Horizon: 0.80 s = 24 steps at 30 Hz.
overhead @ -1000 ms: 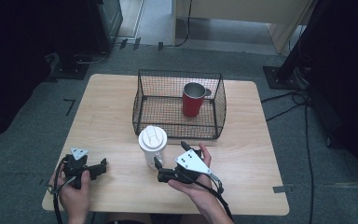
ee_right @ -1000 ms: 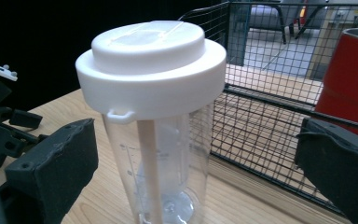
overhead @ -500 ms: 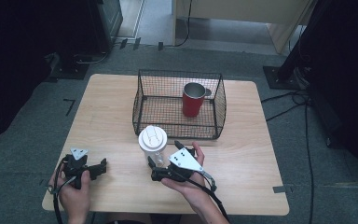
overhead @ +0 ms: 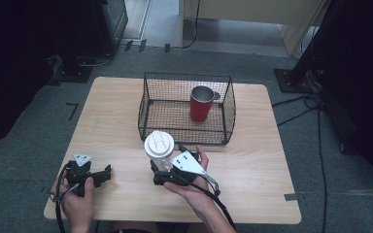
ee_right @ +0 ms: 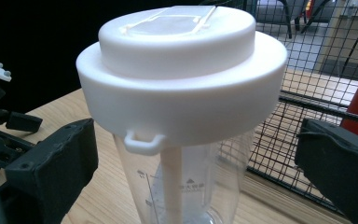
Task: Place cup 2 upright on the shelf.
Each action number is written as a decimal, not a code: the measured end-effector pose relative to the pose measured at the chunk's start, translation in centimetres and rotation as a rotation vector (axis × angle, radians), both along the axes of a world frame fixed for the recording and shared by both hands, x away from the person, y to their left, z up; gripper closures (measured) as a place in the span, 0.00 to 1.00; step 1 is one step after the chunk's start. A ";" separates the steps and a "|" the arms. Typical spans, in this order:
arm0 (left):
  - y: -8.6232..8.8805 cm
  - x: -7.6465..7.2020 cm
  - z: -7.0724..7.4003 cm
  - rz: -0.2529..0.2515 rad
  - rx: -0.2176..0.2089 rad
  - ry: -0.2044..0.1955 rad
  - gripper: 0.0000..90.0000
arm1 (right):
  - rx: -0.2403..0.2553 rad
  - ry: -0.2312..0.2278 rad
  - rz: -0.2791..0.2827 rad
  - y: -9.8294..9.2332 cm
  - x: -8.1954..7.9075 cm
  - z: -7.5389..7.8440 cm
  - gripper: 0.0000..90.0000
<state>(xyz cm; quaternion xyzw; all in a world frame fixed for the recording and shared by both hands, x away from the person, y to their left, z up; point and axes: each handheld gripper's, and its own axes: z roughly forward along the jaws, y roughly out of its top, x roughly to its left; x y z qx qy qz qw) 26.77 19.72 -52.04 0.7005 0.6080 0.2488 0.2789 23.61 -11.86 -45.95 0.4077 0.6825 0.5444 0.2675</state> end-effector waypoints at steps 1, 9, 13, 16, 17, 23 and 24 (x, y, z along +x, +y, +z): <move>0.0 0.0 0.0 -0.004 0.000 0.001 0.00 | 0.000 0.000 -0.001 0.1 0.1 0.0 0.00; -0.1 0.0 0.0 -0.006 0.001 0.000 0.00 | 0.002 0.000 -0.013 0.7 0.6 -0.1 0.00; 0.0 0.0 0.0 -0.006 0.001 0.000 0.00 | 0.005 0.001 -0.011 1.1 0.8 0.0 0.00; -0.1 0.0 0.0 -0.006 0.001 0.000 0.00 | 0.007 0.002 -0.007 1.4 0.9 0.1 0.00; 0.0 0.0 0.0 -0.006 0.001 0.000 0.00 | 0.009 0.003 -0.006 1.5 0.9 0.1 0.00; -0.1 0.1 0.0 -0.008 0.002 0.000 0.00 | 0.010 0.006 -0.003 2.1 1.1 0.1 0.00; -0.1 0.1 0.0 -0.009 0.002 0.001 0.00 | 0.010 0.006 -0.003 2.1 1.2 0.1 0.01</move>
